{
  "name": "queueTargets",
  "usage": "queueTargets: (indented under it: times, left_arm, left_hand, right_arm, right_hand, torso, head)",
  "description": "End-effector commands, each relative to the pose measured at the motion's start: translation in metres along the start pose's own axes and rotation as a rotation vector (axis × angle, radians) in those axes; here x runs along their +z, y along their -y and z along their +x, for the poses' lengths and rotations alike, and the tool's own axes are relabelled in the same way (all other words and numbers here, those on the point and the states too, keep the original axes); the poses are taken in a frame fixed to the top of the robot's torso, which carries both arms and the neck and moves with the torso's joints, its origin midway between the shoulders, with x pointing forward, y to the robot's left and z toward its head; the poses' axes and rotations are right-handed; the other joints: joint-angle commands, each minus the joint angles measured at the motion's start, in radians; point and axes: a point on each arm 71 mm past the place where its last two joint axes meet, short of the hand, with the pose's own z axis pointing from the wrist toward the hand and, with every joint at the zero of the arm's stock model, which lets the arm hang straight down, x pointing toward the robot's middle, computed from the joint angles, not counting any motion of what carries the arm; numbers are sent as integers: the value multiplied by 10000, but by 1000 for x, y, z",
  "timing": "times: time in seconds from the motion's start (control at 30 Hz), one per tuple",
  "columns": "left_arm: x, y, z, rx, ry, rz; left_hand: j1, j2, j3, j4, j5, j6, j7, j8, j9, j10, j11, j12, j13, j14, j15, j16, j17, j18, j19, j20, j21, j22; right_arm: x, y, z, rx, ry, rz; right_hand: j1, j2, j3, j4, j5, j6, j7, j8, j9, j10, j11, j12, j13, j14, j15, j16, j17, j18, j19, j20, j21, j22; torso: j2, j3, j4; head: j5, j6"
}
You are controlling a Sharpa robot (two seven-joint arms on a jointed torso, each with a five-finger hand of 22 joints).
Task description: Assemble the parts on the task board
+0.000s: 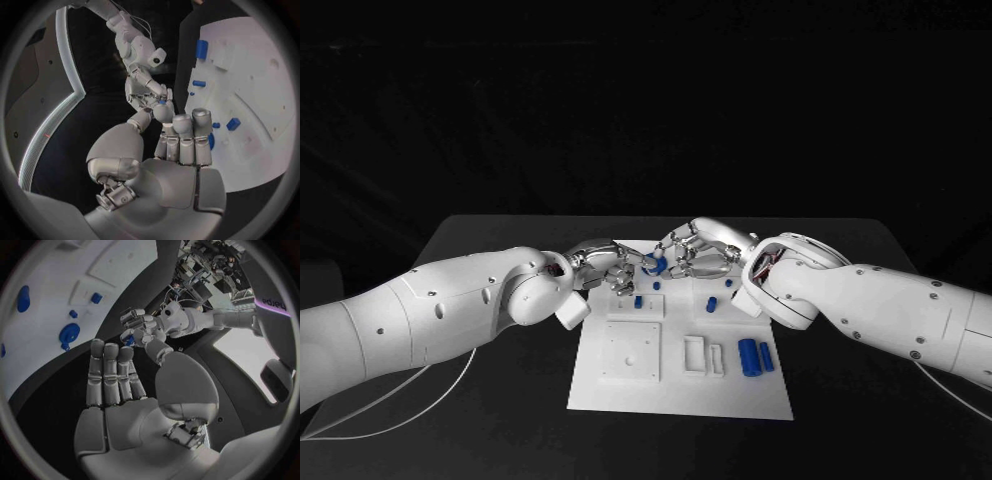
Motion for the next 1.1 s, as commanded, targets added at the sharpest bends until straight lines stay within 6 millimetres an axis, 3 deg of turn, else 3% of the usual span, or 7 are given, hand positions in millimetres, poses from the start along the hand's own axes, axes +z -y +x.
queueTargets:
  times: [0.03, 0.6, 0.87, 1.1]
  left_arm:
    - [1, 1, 1, 10, -60, 107]
    - [-1, 0, -8, -69, 448, 157]
    - [-4, -1, -11, -93, 619, 128]
    - [-2, 0, -9, -100, 478, 114]
  left_hand:
    - [66, 137, 35, 1, 30, 310, -232, 53, 309, -38, -27, -31, 4, -58, -149, -16, -8, -8, 70, -1186, 0, 115]
    - [46, 148, 22, 24, 20, 297, -236, 74, 374, -44, -32, -32, 5, -59, -155, -20, -9, -12, 77, -1188, -3, 112]
    - [27, 160, 8, 39, 19, 282, -256, 123, 505, -38, -52, -11, 18, -40, -176, -5, 1, -10, 103, -1199, 1, 109]
    - [25, 161, 7, 37, 20, 269, -262, 144, 570, -40, -59, -4, 23, -38, -183, -2, 4, -10, 109, -1203, 1, 108]
  right_arm:
    - [1, -1, 3, 76, -252, -68]
    - [-2, 0, 6, 113, -481, -40]
    - [-3, -2, 9, 206, -709, -147]
    - [-4, -3, 12, 243, -792, -174]
  right_hand:
    - [13, 10, 55, -4, -1, 35, -30, -3, -18, -17, 22, 67, -5, 12, -42, 38, 16, 175, -23, 77, 64, 13]
    - [-4, 36, 49, -4, 7, 193, -81, 76, -14, 31, -27, 99, -4, 50, -59, 62, 26, 229, 8, 120, 97, 32]
    - [-13, 48, 47, -3, 21, 223, -92, 90, -14, 38, -38, 103, -5, 54, -62, 64, 27, 232, 11, 130, 102, 35]
    - [-12, 64, 51, -5, 35, 233, -97, 94, -17, 39, -43, 102, -7, 52, -63, 63, 28, 232, 9, 134, 103, 36]
  torso:
    - [2, -3, -3]
    - [-4, 2, 1]
    - [-1, 22, -68]
    - [-1, 1, -9]
  head:
    - [2, -5]
    - [-2, -9]
    - [5, 1]
    - [-47, -4]
